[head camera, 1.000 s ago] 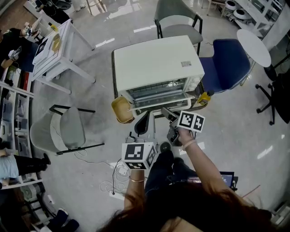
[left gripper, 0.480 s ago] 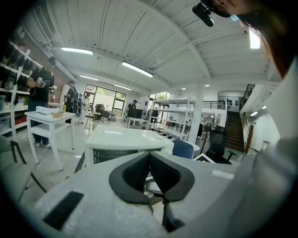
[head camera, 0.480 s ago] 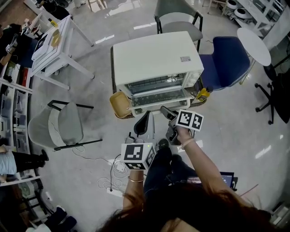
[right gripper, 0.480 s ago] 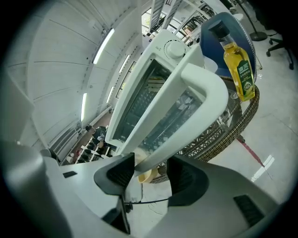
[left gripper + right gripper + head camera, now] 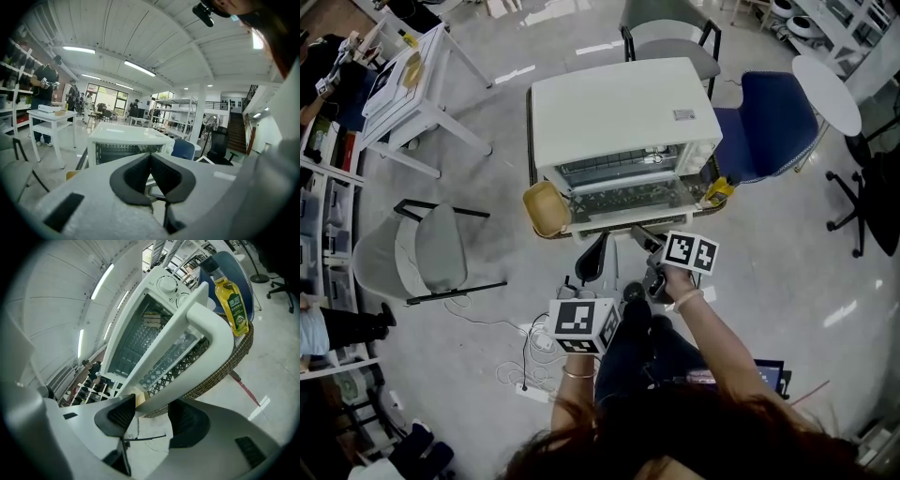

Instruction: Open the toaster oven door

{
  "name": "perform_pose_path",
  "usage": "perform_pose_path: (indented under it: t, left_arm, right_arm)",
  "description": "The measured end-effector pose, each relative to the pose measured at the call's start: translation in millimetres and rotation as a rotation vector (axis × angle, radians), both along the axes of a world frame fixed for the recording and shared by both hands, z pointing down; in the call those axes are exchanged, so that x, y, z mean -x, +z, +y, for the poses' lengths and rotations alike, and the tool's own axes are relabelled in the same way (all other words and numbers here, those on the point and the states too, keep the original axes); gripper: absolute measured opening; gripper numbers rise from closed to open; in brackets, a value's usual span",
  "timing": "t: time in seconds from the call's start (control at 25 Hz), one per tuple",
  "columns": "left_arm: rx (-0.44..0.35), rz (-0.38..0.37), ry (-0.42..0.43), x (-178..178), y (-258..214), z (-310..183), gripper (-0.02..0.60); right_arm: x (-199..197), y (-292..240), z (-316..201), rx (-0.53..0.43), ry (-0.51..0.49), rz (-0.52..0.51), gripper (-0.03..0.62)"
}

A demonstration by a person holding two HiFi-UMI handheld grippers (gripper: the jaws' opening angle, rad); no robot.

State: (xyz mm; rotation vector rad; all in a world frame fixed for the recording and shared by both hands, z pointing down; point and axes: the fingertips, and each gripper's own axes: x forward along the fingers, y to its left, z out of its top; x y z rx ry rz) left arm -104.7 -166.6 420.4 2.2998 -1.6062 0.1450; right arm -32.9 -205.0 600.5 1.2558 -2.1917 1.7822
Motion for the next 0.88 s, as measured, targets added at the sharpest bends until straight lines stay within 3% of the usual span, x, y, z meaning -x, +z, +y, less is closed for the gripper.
perform_pose_path:
  t: [0.88]
  left_arm:
    - [0.014,-0.001,-0.025,2,30,20,0.014]
  right_arm:
    - [-3,35,24,0.037,-0.033,0.048,0.204]
